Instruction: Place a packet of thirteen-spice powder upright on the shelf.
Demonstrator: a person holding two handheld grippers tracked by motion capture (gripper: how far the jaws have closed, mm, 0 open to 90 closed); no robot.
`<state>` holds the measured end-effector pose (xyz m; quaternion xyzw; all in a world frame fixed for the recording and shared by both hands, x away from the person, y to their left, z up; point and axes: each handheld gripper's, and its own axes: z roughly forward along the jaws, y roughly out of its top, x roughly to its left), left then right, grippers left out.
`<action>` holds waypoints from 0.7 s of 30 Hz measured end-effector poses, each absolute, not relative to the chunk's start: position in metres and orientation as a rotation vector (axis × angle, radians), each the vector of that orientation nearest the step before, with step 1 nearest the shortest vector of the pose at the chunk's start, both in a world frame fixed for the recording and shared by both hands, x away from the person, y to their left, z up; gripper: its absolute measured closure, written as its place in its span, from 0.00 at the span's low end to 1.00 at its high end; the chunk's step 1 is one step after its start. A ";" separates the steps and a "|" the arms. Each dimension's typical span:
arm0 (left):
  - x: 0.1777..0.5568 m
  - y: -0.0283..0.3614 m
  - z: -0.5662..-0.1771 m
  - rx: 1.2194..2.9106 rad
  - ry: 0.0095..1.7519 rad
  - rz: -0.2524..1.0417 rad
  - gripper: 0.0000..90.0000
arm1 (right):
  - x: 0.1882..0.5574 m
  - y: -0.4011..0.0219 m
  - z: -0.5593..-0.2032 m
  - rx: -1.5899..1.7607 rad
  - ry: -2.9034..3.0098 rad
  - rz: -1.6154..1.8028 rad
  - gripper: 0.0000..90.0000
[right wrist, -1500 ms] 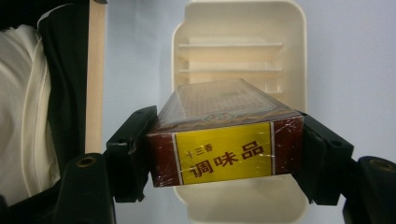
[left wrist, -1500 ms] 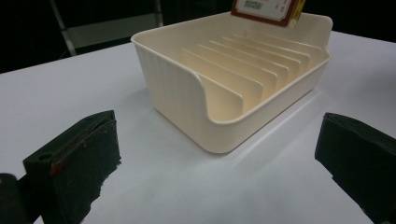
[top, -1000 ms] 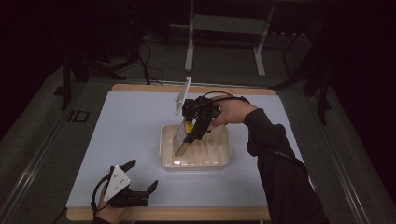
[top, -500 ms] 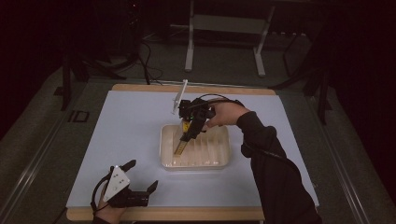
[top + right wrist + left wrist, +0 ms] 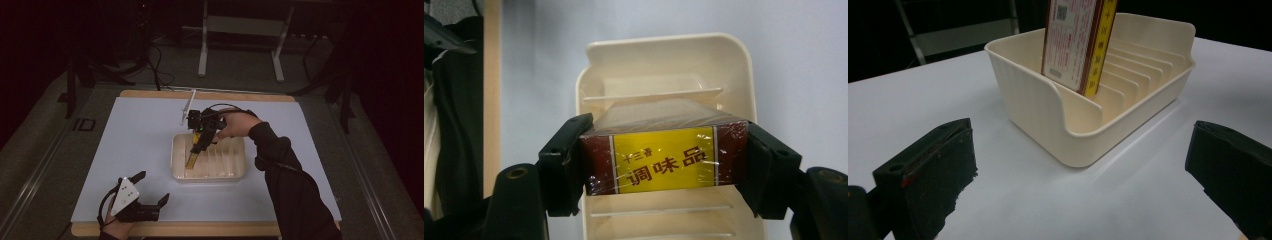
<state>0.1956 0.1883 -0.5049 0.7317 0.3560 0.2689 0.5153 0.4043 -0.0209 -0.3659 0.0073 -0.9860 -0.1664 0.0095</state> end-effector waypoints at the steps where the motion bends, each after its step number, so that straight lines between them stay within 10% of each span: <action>1: 0.196 0.188 -0.505 1.758 0.854 0.645 0.00 | 0.404 -0.020 -0.368 0.021 -3.076 -0.508 0.34; 21: 0.196 0.189 -0.505 1.752 0.856 0.640 0.00 | 0.402 0.000 -0.392 0.025 -3.054 -0.446 0.34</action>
